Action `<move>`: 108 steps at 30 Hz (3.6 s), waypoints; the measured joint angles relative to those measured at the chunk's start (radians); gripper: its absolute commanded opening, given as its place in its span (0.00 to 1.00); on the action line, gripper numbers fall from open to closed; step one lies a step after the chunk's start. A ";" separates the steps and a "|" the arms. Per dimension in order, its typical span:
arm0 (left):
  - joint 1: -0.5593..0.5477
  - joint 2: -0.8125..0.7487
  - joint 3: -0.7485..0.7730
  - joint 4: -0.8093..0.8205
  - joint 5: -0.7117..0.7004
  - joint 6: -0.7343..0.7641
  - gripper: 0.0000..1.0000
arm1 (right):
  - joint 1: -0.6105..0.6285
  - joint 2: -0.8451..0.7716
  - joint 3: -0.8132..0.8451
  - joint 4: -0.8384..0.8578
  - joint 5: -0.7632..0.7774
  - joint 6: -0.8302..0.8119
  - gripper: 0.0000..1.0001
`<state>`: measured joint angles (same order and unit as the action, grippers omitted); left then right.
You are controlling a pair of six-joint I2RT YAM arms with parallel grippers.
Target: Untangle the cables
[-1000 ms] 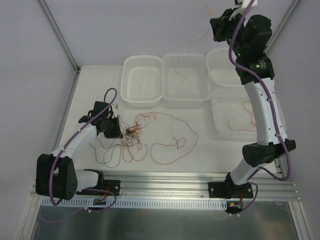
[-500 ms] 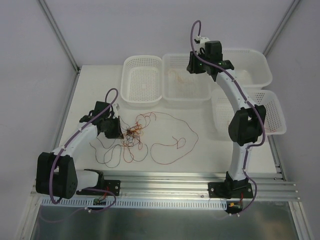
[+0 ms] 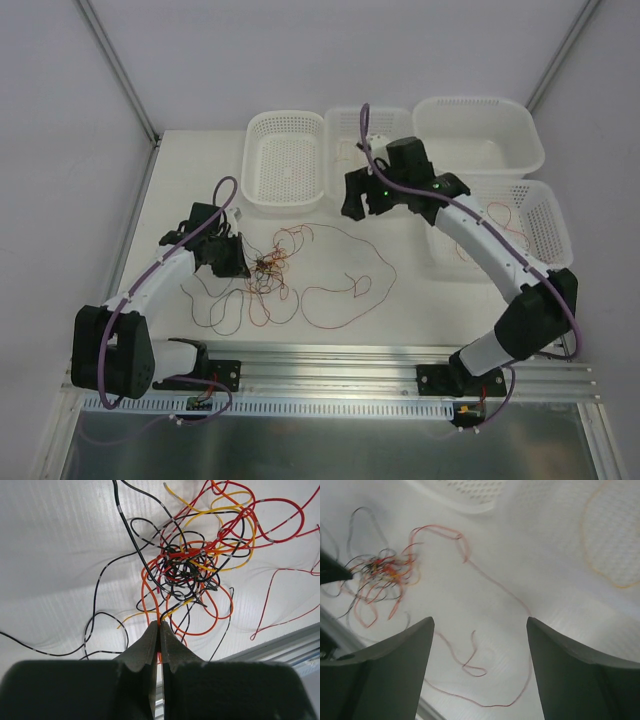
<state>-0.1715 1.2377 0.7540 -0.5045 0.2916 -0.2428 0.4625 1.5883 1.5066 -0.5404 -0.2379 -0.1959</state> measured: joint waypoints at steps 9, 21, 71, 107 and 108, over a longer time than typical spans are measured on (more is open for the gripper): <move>-0.034 -0.033 -0.008 0.037 0.100 -0.041 0.00 | 0.347 -0.119 -0.418 0.317 -0.035 0.251 0.77; -0.180 -0.047 -0.062 0.147 0.118 -0.225 0.00 | 0.457 0.031 -0.602 0.741 0.134 0.540 0.74; 0.142 -0.250 -0.005 -0.112 -0.457 -0.193 0.00 | -0.155 -0.612 -0.499 -0.019 0.260 0.311 0.01; -0.097 -0.272 -0.024 -0.078 -0.059 -0.166 0.78 | 0.143 -0.485 -0.386 -0.137 0.118 0.190 0.73; -0.097 -0.239 -0.017 -0.068 -0.082 -0.166 0.77 | 0.163 -0.474 -0.386 -0.121 0.116 0.190 0.73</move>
<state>-0.2680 0.9985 0.7372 -0.5728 0.2096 -0.4088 0.6254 1.1141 1.1206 -0.6609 -0.1215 -0.0063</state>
